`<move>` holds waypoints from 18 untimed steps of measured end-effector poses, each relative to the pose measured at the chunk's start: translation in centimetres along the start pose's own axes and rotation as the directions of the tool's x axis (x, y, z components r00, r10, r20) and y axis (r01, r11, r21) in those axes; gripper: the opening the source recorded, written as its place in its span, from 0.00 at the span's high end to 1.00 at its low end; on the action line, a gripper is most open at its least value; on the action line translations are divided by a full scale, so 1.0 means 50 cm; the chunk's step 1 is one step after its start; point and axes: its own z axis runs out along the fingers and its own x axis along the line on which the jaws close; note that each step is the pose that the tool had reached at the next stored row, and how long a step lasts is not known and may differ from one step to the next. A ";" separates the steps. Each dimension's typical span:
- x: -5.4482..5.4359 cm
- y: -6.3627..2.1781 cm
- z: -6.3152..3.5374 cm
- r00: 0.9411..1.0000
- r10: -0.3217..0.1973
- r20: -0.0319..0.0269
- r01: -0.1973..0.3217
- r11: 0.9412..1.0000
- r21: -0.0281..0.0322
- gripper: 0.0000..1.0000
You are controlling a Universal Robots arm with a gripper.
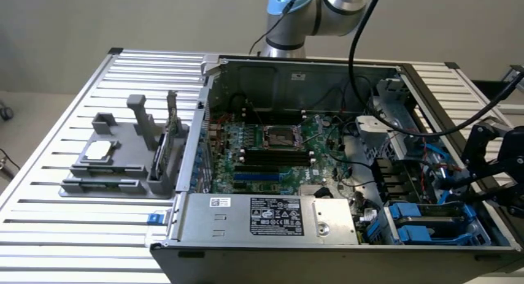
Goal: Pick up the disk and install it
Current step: 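Insert the first disk wire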
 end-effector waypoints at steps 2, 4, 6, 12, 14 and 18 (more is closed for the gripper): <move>0.004 -0.007 0.001 1.000 0.000 0.000 0.000 1.000 0.000 0.69; 0.008 -0.015 0.001 1.000 0.000 0.000 0.000 1.000 0.000 0.69; 0.013 -0.024 0.001 1.000 0.000 0.000 0.000 1.000 0.000 0.69; 0.031 -0.049 -0.001 1.000 0.000 0.000 0.000 1.000 0.000 0.69; 0.040 -0.055 -0.003 1.000 0.000 0.000 0.000 1.000 0.000 0.69; 0.052 -0.060 -0.008 1.000 0.000 0.000 0.000 1.000 0.000 0.69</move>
